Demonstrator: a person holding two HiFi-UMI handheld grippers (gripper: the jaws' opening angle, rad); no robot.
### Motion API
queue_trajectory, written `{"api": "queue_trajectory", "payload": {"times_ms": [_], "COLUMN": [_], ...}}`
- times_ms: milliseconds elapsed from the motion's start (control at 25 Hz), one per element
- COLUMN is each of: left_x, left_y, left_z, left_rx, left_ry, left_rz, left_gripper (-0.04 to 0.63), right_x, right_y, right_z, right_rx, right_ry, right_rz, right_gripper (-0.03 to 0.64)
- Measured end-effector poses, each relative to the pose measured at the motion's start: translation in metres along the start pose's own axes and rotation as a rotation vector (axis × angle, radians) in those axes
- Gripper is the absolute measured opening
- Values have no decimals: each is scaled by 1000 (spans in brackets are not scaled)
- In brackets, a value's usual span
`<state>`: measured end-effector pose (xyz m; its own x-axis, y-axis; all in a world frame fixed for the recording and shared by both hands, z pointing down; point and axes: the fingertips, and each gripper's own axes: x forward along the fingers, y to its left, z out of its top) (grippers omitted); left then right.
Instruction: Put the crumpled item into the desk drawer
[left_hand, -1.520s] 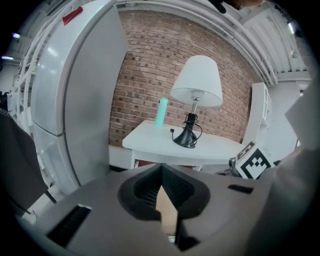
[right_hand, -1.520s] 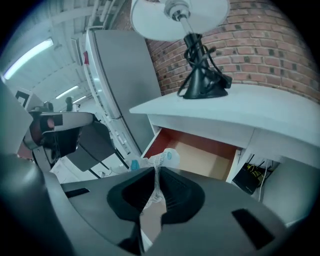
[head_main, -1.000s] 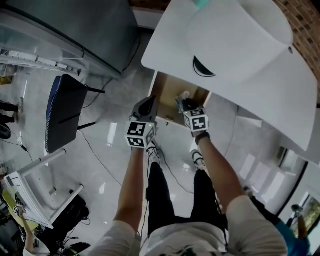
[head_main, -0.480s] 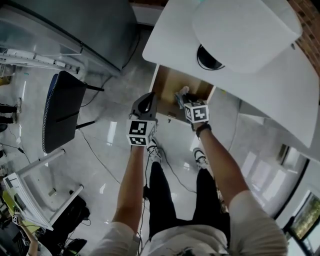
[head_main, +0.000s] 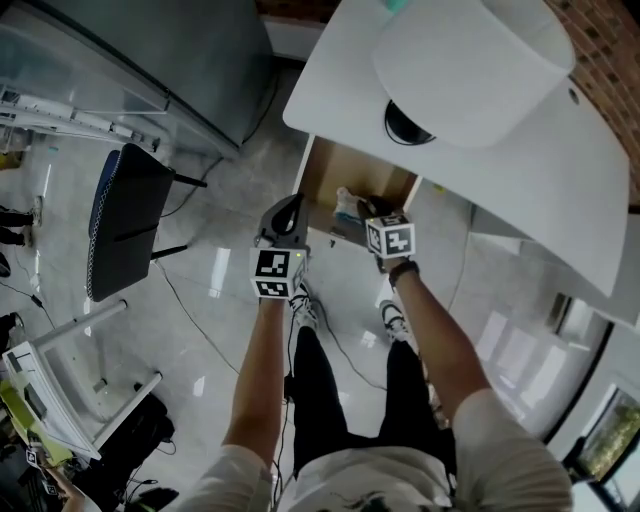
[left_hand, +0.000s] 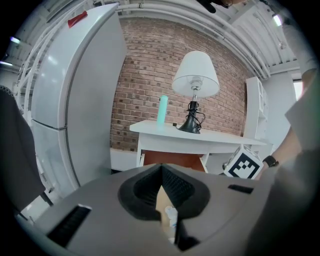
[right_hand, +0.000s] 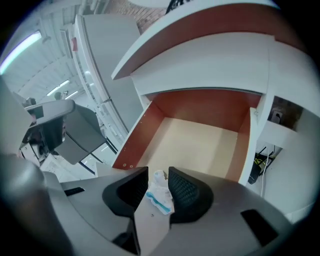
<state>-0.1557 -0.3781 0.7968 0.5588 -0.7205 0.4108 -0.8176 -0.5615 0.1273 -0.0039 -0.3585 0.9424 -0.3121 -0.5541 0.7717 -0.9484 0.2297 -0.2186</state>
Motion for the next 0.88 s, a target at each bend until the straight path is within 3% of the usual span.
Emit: {"api": "queue_trajectory", "payload": {"times_ms": [160,360,640,880], "left_x": [-12,-40,-81,-132], "left_y": [-12,-32,-61,-88], "left_z": [25,62,108,172], "left_rx": [-16,-19,-41,-34], "left_ry": [-22,-60,-69,-113], "left_rz": [12,48,60,144], "left_gripper": [-6,-6,-6,-6], "right_x": [-36,-104,-190,-279], "right_y": [4,13,34,54], "right_z": [13,46,95,148], "right_rx": [4,41,-28,-63], "right_ry": [-64,-225,-347,-487], "right_rz": [6,12,3,32], "right_gripper": [107,106,106,97]}}
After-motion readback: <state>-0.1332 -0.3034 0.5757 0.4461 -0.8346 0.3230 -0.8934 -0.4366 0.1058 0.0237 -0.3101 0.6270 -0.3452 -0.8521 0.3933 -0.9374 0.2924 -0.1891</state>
